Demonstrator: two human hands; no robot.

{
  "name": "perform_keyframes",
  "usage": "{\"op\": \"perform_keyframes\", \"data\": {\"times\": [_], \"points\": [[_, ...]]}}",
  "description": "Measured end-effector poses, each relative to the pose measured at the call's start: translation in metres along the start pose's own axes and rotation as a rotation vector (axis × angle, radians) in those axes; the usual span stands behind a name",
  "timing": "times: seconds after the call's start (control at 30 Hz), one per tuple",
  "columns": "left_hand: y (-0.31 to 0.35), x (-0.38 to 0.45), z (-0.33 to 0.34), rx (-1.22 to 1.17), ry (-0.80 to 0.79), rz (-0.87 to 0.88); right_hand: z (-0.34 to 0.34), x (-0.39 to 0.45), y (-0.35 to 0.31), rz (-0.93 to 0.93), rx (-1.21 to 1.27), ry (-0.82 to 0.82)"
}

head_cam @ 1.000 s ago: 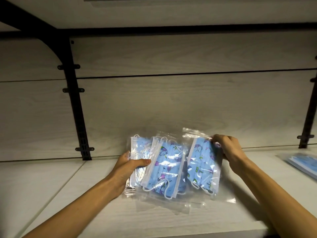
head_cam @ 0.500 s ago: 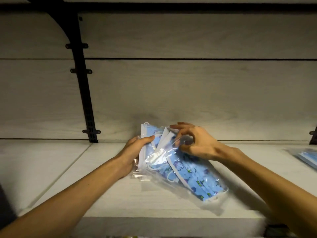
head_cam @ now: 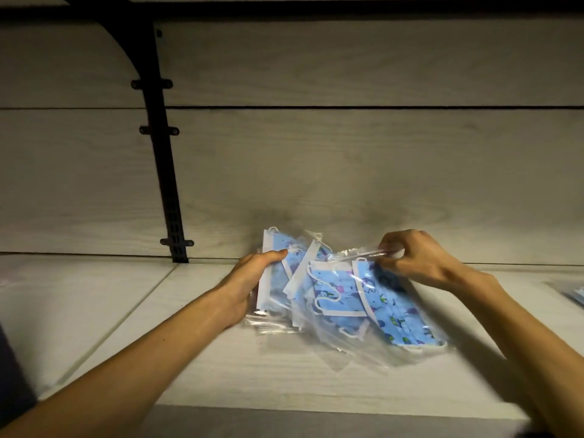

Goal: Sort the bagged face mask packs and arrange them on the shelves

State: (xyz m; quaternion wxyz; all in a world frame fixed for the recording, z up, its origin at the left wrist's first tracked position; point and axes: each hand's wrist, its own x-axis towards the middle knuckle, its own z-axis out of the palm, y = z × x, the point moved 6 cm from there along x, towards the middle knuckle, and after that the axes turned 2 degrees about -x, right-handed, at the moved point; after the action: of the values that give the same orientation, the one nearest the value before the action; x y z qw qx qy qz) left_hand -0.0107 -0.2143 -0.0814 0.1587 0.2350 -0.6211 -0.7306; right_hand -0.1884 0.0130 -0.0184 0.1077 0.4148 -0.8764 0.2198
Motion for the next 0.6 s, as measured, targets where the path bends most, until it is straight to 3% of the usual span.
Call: {"op": "perform_keyframes", "data": {"times": [0.17,0.4,0.5,0.6], "points": [[0.002,-0.007,0.006,0.015,-0.073,-0.020,-0.006,0.000,-0.025,-0.097,0.095,0.085],[0.005,-0.011,0.007,-0.052,-0.083,-0.043,-0.002,0.007,-0.105,-0.397,-0.039,0.002],[0.005,-0.010,0.006,-0.064,-0.090,-0.040,0.009,0.001,-0.117,-0.359,-0.017,-0.013],[0.002,-0.009,0.001,-0.045,-0.060,-0.065,0.020,-0.019,-0.104,-0.186,-0.042,-0.061]]}}
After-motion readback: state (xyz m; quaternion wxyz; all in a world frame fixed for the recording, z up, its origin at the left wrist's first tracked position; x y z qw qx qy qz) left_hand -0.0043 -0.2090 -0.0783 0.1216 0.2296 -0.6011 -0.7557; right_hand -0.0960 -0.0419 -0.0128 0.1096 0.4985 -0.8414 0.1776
